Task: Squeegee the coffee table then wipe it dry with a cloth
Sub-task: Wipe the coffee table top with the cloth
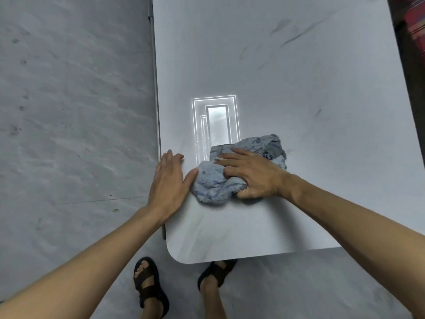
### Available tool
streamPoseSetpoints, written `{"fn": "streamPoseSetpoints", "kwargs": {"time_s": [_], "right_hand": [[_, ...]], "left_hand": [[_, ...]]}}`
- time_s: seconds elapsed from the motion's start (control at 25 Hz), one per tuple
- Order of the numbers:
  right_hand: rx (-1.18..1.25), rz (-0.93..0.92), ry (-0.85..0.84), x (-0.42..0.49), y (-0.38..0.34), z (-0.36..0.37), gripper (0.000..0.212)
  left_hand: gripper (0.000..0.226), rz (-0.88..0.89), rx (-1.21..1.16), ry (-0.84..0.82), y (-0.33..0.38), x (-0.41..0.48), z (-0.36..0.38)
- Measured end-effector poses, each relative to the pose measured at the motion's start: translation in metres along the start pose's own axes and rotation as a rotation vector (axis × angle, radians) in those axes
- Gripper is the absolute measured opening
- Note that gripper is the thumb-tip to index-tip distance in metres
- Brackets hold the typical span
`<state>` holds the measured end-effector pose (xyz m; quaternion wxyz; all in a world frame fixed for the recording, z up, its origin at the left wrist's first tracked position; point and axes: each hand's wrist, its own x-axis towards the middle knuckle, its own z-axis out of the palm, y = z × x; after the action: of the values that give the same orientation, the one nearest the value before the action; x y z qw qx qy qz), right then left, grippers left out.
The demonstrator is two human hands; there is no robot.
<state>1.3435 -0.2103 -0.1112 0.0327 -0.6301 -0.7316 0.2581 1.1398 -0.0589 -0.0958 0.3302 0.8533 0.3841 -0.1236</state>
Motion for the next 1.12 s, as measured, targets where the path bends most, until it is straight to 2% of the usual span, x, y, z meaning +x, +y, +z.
{"fn": "streamPoseSetpoints", "kwargs": {"time_s": [0.12,0.2,0.32,0.4,0.48,0.56,0.64,0.68,0.72,0.8,0.92,1.0,1.12], "right_hand": [[0.047,0.197,0.063,-0.045,0.026,-0.003,0.044],[0.116,0.380,0.185,-0.081,0.038,-0.001,0.039],[0.282,0.756,0.472,-0.143,0.045,0.012,0.020],[0.413,1.074,0.725,-0.169,0.037,0.023,0.013],[0.452,1.418,0.927,-0.166,0.028,0.034,0.021],[0.446,1.684,1.051,-0.141,0.021,0.036,0.031],[0.450,1.877,1.104,-0.111,0.016,0.030,0.040],[0.446,1.915,1.111,-0.096,0.014,0.028,0.044],[0.430,1.904,1.104,-0.082,0.011,0.026,0.046],[0.399,1.755,1.069,-0.052,-0.001,0.021,0.041],[0.374,1.287,0.917,0.003,-0.051,0.019,0.030],[0.322,0.962,0.751,0.033,-0.088,0.023,0.030],[0.152,0.583,0.382,0.049,-0.129,0.039,0.045]], "left_hand": [[0.060,0.019,0.069,-0.029,0.010,0.003,0.006],[0.059,-0.003,0.089,-0.062,0.014,0.007,0.007],[0.055,-0.039,0.117,-0.082,0.018,0.010,0.006],[0.053,-0.038,0.117,-0.084,0.018,0.011,0.007],[0.053,-0.026,0.090,-0.083,0.017,0.010,0.005],[0.050,-0.020,0.022,-0.045,0.013,0.008,0.001],[0.046,-0.032,-0.106,0.017,0.007,0.004,-0.007],[0.044,-0.038,-0.174,0.046,0.002,0.001,-0.012],[0.043,-0.043,-0.229,0.068,-0.003,-0.002,-0.016],[0.041,-0.061,-0.308,0.093,-0.012,-0.008,-0.024],[0.040,-0.100,-0.364,0.102,-0.021,-0.018,-0.030],[0.041,-0.106,-0.358,0.091,-0.027,-0.023,-0.032],[0.037,-0.060,-0.276,0.064,-0.035,-0.028,-0.029]]}}
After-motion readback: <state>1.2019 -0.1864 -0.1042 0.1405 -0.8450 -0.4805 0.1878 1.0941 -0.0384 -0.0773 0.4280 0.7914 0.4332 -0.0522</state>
